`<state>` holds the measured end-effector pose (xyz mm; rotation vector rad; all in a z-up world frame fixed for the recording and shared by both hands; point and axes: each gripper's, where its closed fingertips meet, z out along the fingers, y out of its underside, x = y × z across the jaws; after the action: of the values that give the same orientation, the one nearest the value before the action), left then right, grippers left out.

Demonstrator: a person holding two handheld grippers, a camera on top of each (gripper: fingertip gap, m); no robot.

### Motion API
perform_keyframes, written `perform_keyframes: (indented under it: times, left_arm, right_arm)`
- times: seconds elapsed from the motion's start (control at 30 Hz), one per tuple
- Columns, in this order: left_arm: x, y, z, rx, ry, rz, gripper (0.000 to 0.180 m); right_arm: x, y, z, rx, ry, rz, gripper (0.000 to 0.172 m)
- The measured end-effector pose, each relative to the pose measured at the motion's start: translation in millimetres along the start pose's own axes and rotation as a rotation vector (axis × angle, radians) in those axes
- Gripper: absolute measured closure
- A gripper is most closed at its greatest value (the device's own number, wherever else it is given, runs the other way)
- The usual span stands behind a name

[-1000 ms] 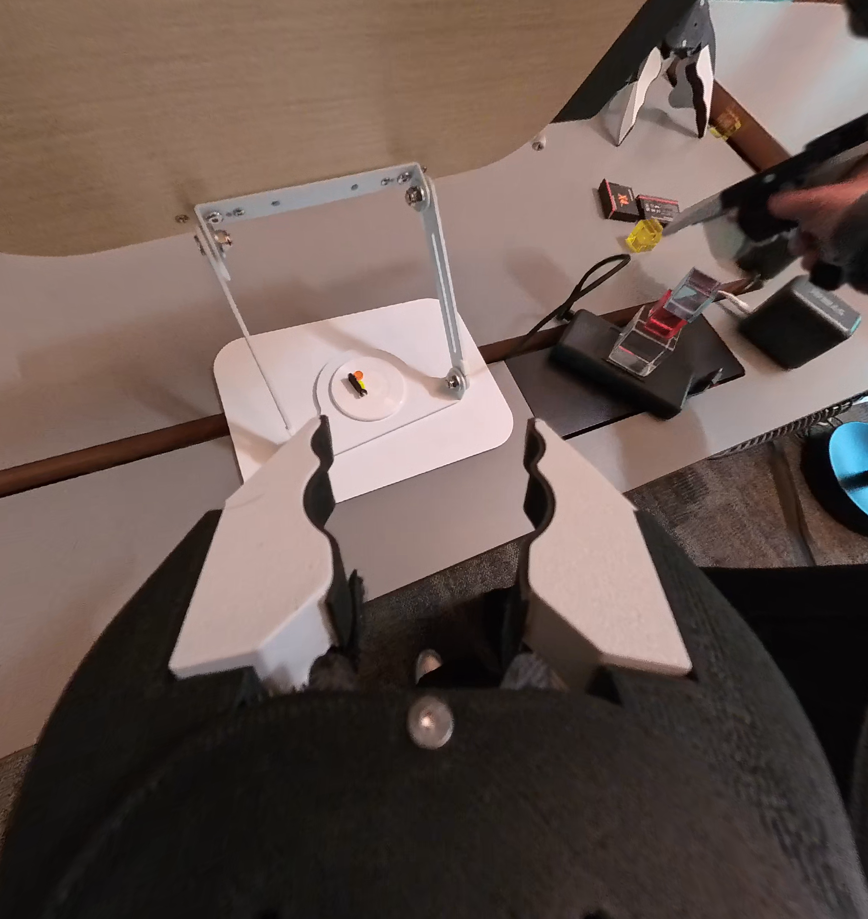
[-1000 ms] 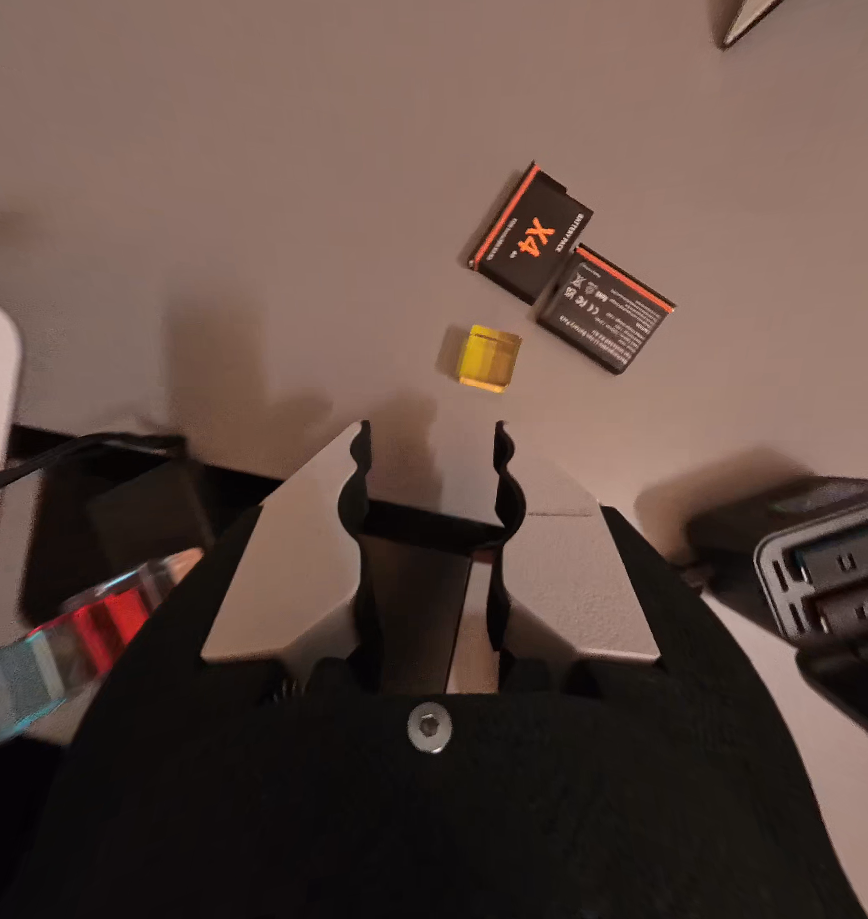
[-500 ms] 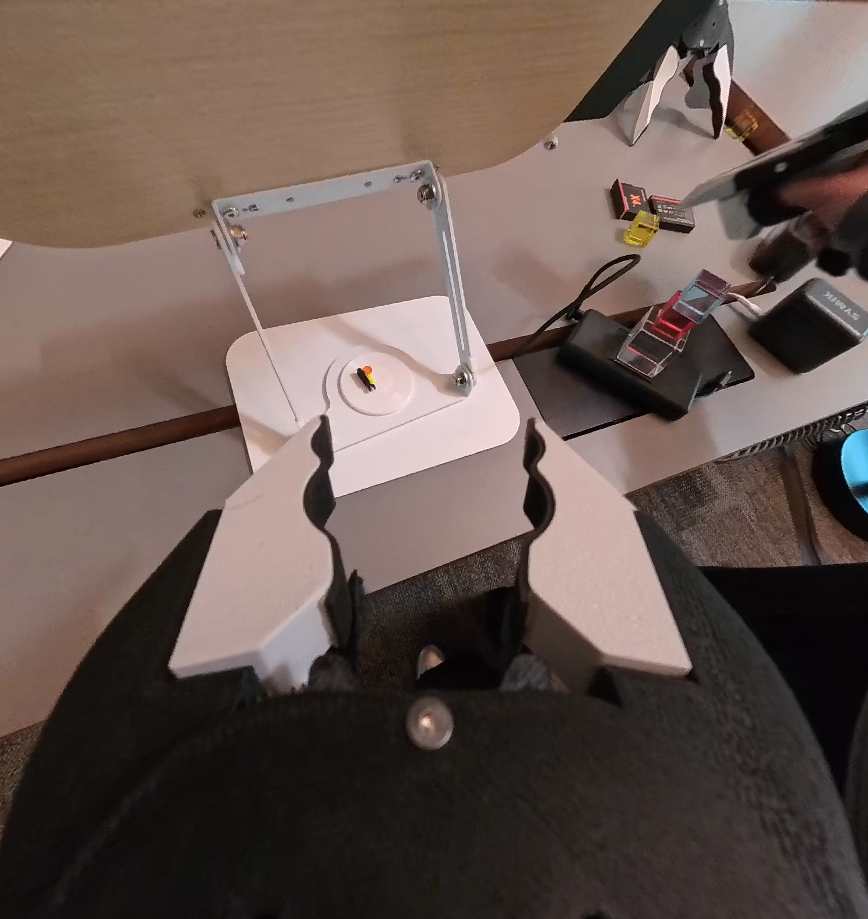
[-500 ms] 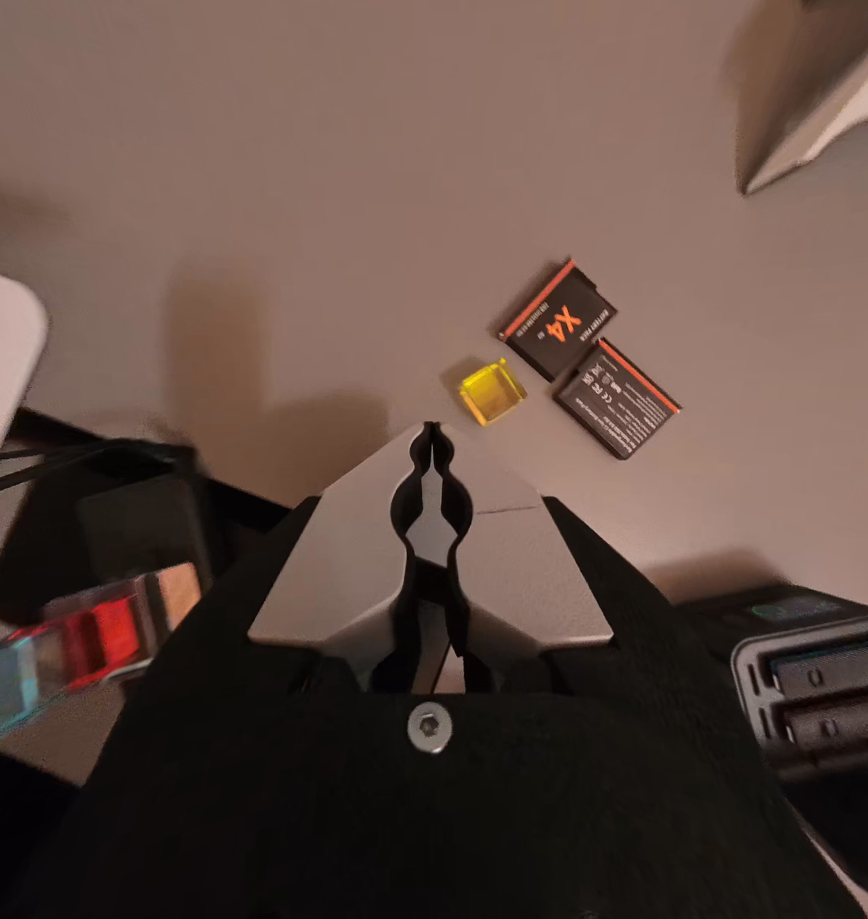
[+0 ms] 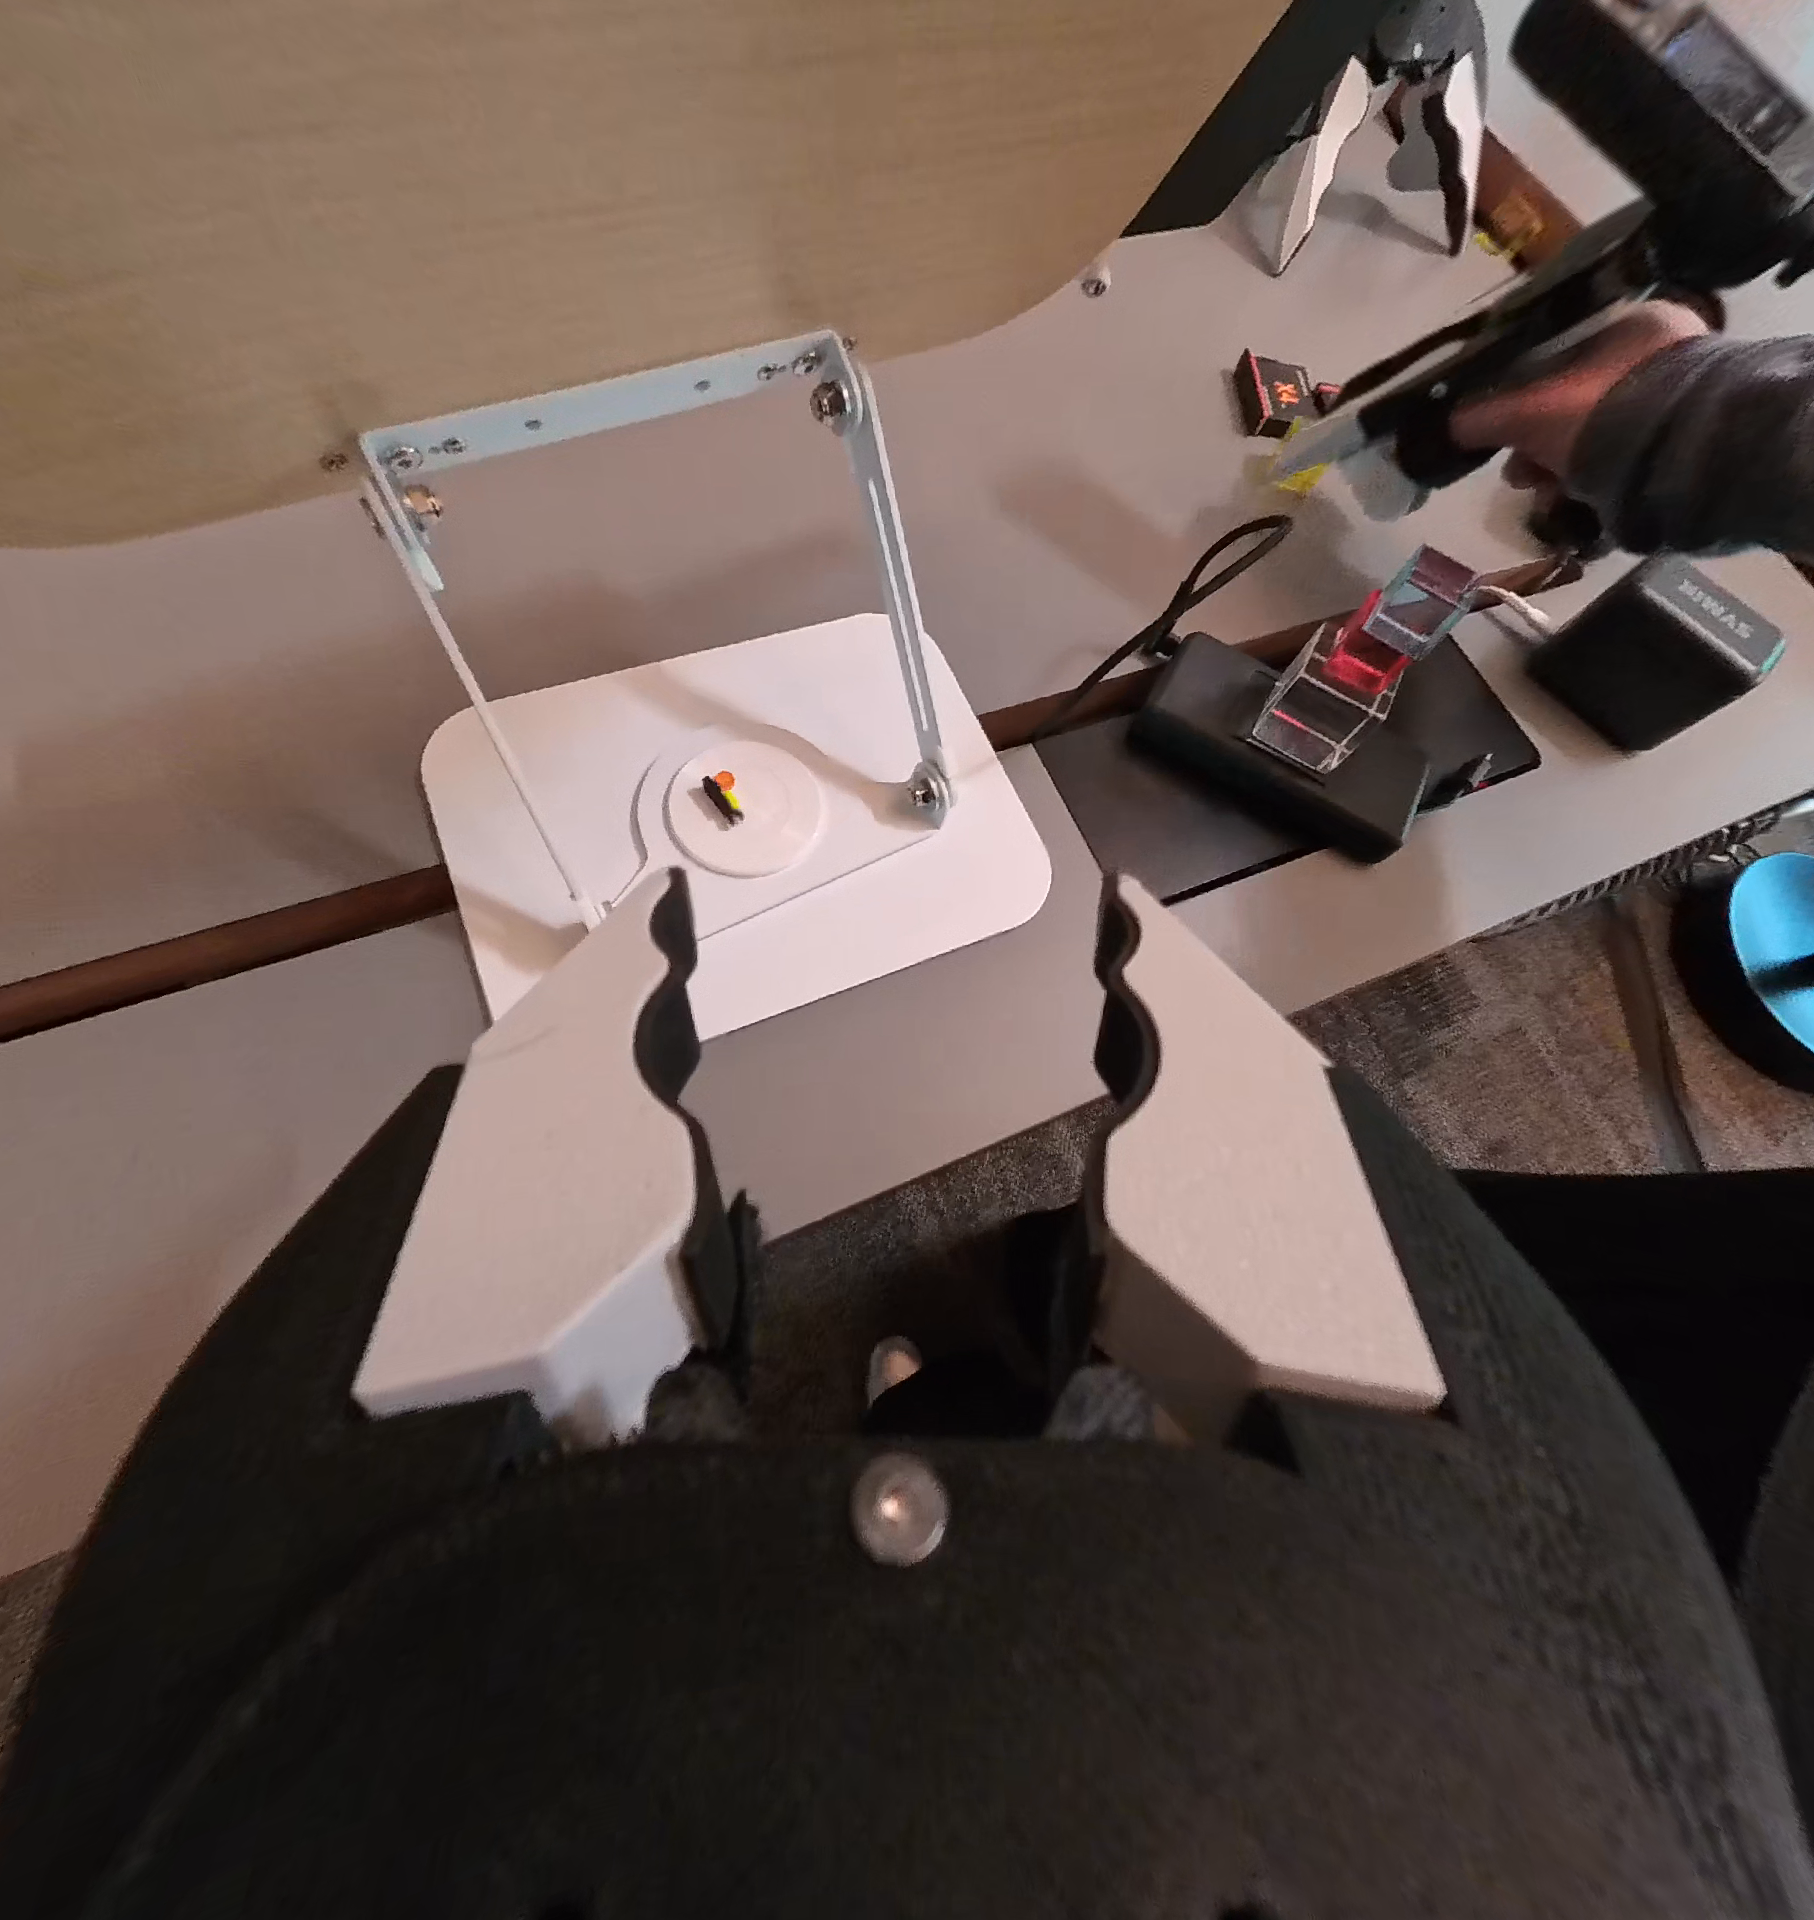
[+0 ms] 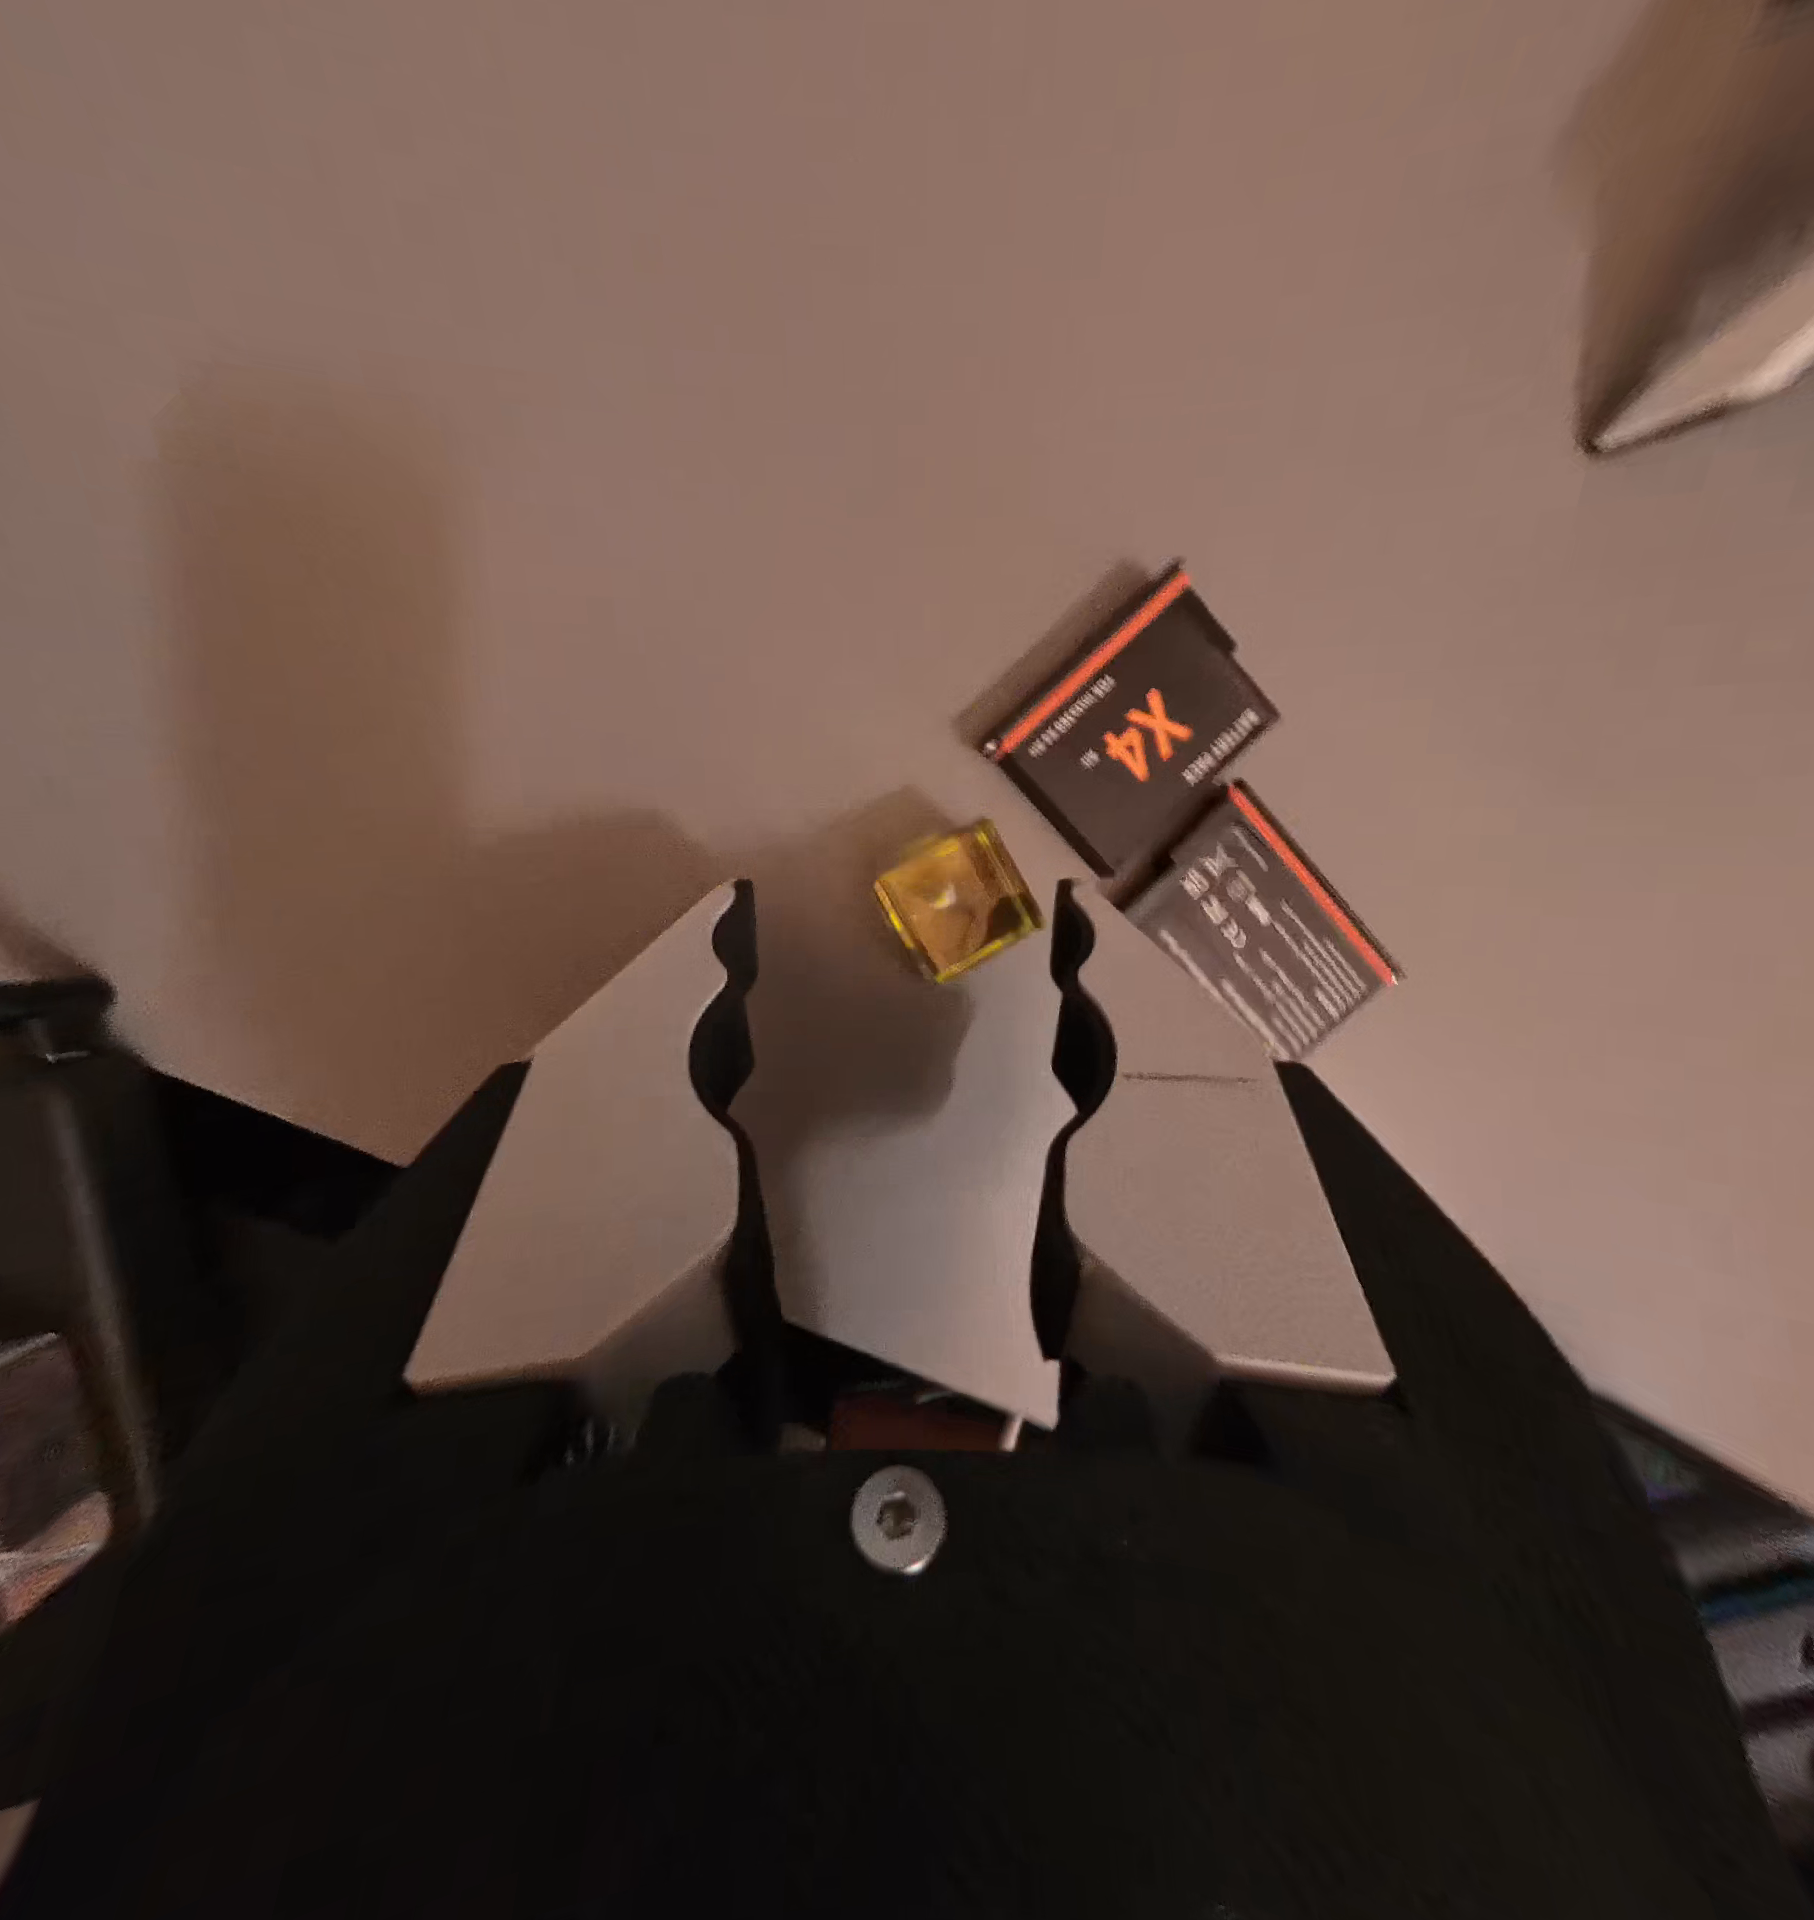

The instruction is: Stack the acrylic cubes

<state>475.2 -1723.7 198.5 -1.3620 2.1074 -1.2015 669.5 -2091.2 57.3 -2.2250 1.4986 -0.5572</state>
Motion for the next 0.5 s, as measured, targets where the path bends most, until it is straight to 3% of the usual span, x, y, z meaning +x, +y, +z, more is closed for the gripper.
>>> perform_keyframes:
  times: [0.1, 0.2, 0.3, 0.4, 0.5]
  left_arm:
    - [-4, 2, -6, -0.008, -0.017, -0.002, 0.103]
    - [-9, 4, -11, -0.008, -0.033, -0.014, 0.103]
    - [-12, 4, -12, -0.001, -0.038, -0.025, 0.103]
    - [-12, 1, -11, 0.008, -0.034, -0.022, 0.103]
    - [-13, -1, -9, 0.018, -0.03, -0.026, 0.103]
  right_arm:
    - [-2, 5, 8, -0.041, -0.045, -0.067, 0.115]
    - [-2, 12, 7, -0.071, -0.091, -0.066, 0.146]
    - [-7, 17, 1, -0.08, -0.123, -0.068, 0.146]
    - [-20, 10, -26, -0.039, -0.152, -0.075, 0.146]
    - [-46, -2, -75, 0.026, -0.2, -0.041, 0.146]
